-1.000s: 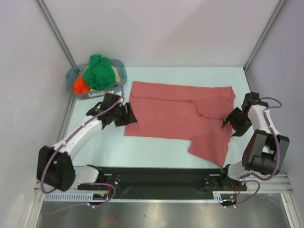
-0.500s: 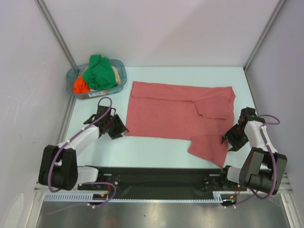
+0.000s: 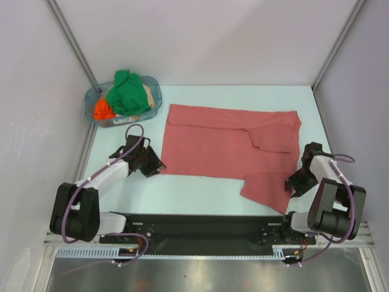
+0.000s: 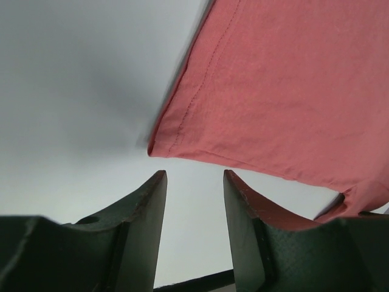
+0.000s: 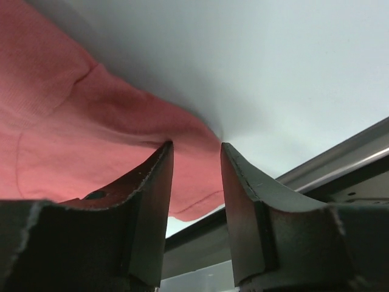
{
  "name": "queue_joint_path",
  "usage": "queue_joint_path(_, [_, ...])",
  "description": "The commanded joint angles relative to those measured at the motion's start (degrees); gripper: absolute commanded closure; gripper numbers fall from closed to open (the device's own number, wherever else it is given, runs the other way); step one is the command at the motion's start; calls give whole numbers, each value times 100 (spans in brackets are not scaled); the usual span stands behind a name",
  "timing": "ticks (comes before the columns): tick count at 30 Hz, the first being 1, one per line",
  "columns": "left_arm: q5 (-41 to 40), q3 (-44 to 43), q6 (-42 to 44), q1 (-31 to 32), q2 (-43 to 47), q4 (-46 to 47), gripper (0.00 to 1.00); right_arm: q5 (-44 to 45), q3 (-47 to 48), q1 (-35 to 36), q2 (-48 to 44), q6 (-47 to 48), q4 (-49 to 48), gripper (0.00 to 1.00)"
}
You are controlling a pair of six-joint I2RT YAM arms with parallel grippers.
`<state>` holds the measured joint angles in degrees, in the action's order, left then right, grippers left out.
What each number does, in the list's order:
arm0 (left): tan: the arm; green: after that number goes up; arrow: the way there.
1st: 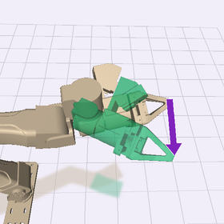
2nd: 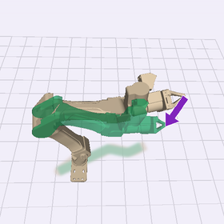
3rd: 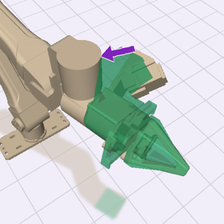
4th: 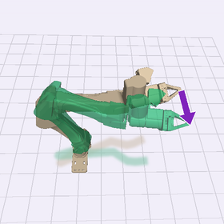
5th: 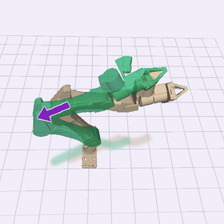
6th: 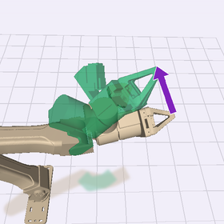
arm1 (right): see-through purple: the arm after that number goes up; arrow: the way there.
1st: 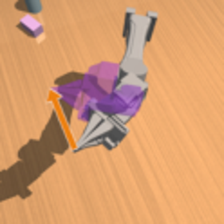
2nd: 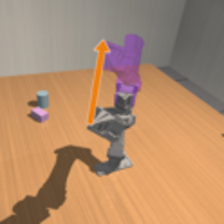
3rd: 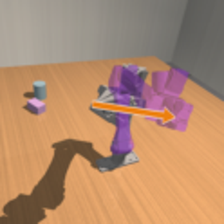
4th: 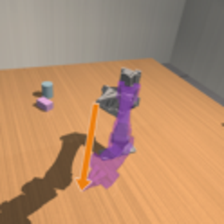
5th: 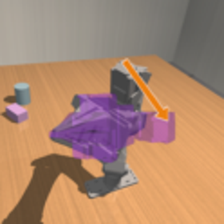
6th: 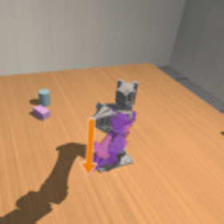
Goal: Fold and stack the t-shirts
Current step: Fold the tshirt
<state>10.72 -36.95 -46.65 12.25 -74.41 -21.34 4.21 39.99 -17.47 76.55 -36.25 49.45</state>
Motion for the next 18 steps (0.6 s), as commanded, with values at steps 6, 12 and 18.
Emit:
queue_joint_path(6, [-193,-233,-195,278,-346,140,50,352,-290,376,0,-356,-533,69])
queue_joint_path(12, [-799,-436,-248,339,-530,-185,54,353,-334,385,-290,-436,-568,82])
queue_joint_path(18, [-1063,-629,-309,339,-626,-361,54,405,-369,420,-352,-436,-594,89])
